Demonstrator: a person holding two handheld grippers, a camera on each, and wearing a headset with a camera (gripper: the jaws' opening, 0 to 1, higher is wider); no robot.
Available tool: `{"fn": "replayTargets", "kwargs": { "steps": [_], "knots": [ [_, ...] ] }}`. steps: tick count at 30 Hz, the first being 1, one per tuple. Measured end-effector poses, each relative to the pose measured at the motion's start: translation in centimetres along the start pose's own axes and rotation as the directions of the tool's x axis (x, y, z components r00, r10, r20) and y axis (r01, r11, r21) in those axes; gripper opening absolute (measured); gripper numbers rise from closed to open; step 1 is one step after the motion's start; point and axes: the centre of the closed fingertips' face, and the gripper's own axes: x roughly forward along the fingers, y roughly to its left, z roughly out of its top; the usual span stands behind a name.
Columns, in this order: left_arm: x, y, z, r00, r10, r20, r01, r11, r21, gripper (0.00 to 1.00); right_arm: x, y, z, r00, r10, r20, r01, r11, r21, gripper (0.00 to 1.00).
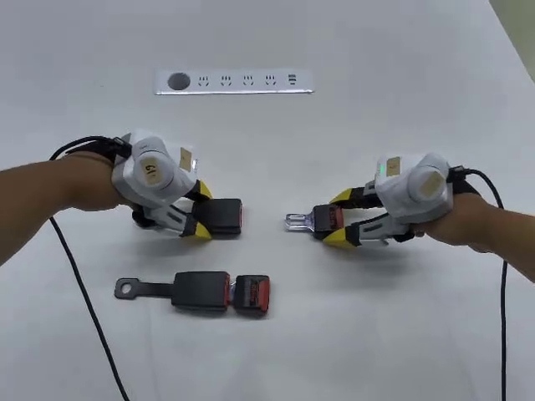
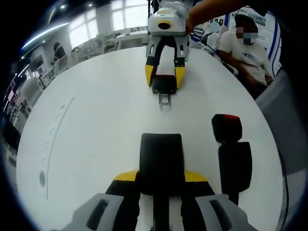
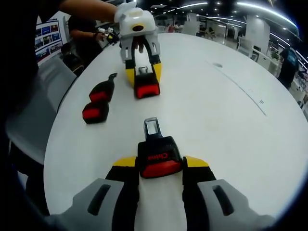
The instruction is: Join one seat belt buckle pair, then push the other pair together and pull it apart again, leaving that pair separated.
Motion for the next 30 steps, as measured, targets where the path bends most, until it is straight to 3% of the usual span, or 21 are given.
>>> {"fn": "replayTargets", "kwargs": {
  "steps": [13, 17, 21, 25, 30],
  "knots": [
    [0.3, 0.3, -0.5, 0.9993, -0.004, -0.037, 0.004, 1.000, -0.005, 0.33, 2.6, 0.4, 3.4, 0.9982, 0.021, 0.057, -0.021, 1.000, 0.000, 0.33],
    [0.4, 0.2, -0.4, 0.9992, 0.000, -0.040, -0.001, 1.000, -0.009, 0.33, 2.8, 0.1, 4.5, 0.9971, 0.022, 0.072, -0.021, 1.000, -0.020, 0.33],
    [0.5, 0.2, -0.5, 0.9984, -0.002, -0.056, 0.002, 1.000, 0.000, 0.33, 3.2, 0.7, 5.5, 0.9966, 0.023, 0.080, -0.023, 1.000, 0.005, 0.33],
    [0.5, 0.3, -0.5, 0.9992, 0.002, -0.040, -0.003, 1.000, -0.008, 0.33, 3.1, 0.4, 5.5, 0.9970, 0.024, 0.073, -0.025, 1.000, 0.004, 0.33],
    [0.5, 0.2, -0.3, 0.9987, -0.001, -0.052, 0.001, 1.000, 0.002, 0.33, 3.3, 0.3, 5.5, 0.9977, 0.022, 0.065, -0.023, 1.000, 0.016, 0.33]
  ]
}}
